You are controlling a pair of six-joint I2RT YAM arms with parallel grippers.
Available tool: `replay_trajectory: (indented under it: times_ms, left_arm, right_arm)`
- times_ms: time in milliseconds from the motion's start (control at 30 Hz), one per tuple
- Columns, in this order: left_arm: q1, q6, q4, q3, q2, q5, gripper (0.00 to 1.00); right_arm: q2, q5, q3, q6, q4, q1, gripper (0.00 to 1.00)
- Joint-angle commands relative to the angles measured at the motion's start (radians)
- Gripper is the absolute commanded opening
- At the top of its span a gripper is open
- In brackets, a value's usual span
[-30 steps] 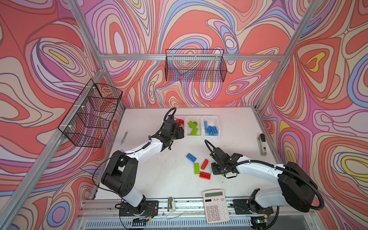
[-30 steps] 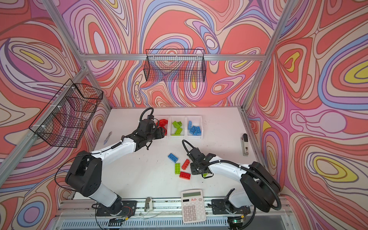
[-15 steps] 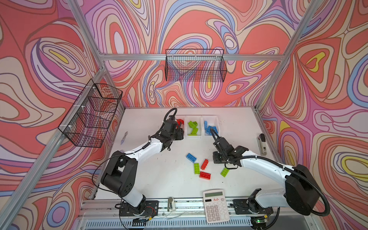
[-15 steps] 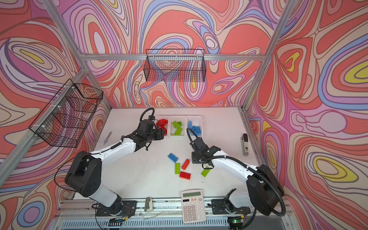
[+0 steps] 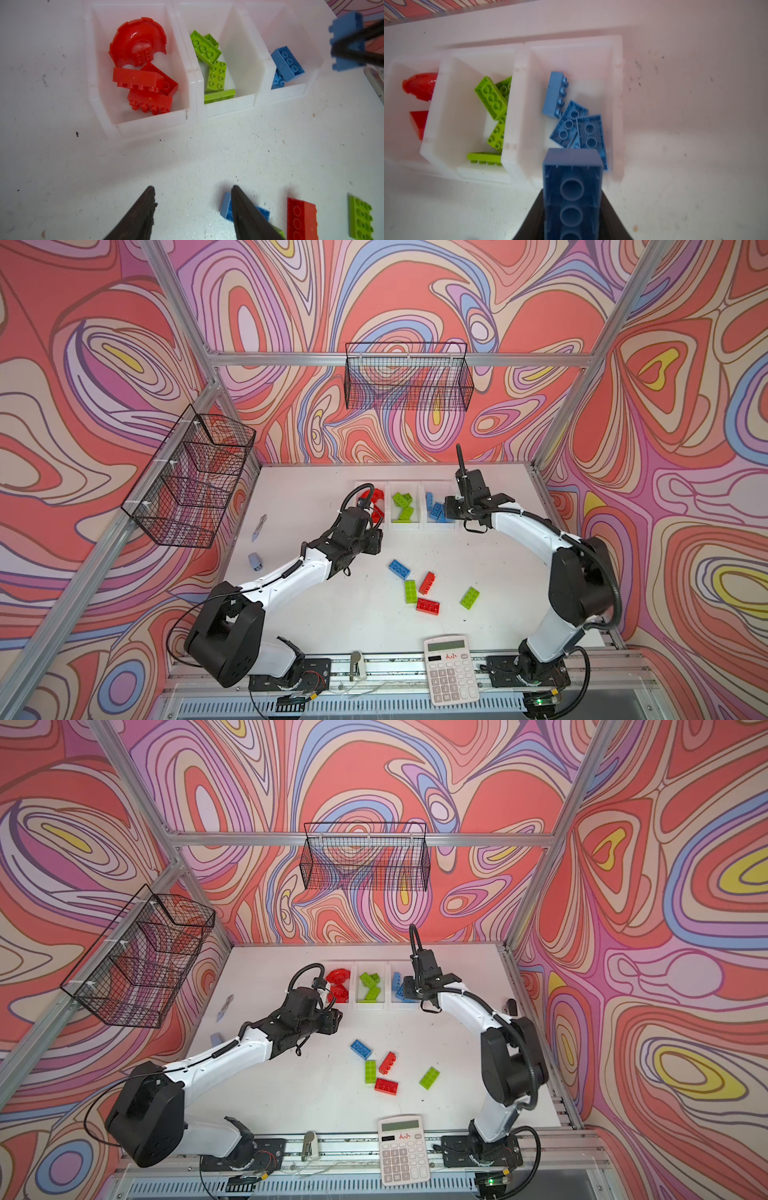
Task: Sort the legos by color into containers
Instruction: 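Carry the blue brick into the blue compartment while the left gripper lowers, then grasp a red brick with the left gripper and lift it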
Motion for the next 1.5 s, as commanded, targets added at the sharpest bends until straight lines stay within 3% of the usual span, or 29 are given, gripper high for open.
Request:
replay_trajectory:
  times_ms: [0, 200, 300, 633, 767, 1100, 1333, 1467]
  left_arm:
    - [-0.01, 0.03, -0.066, -0.017, -0.047, -0.029, 0.61]
    - [-0.058, 0.003, -0.073, -0.045, -0.068, -0.05, 0.62]
    - [-0.072, -0.003, -0.081, -0.035, -0.052, -0.051, 0.62]
    - [-0.123, 0.049, -0.067, 0.053, 0.047, 0.015, 0.66]
    - [-0.225, 0.078, -0.11, 0.152, 0.14, 0.028, 0.67]
    - [-0.432, 0.008, -0.206, 0.361, 0.439, 0.019, 0.65]
    - [-0.447, 0.035, -0.229, 0.384, 0.518, 0.008, 0.64]
    - [-0.447, 0.059, -0.258, 0.404, 0.542, 0.012, 0.58]
  right_arm:
    - [0.102, -0.033, 0.119, -0.055, 0.029, -0.006, 0.34]
    - [0.194, -0.038, 0.219, -0.053, 0.031, -0.02, 0.6]
    - [0.185, -0.047, 0.222, -0.055, 0.023, -0.021, 0.66]
    - [-0.084, 0.036, -0.026, -0.018, 0.013, -0.021, 0.67]
    - [-0.187, 0.089, -0.124, 0.018, 0.006, -0.056, 0.67]
    - [-0.369, 0.038, -0.293, 0.06, 0.026, -0.233, 0.67]
    - [-0.411, 0.02, -0.341, 0.049, 0.023, -0.268, 0.67]
    - [-0.421, 0.01, -0.367, 0.058, 0.031, -0.271, 0.66]
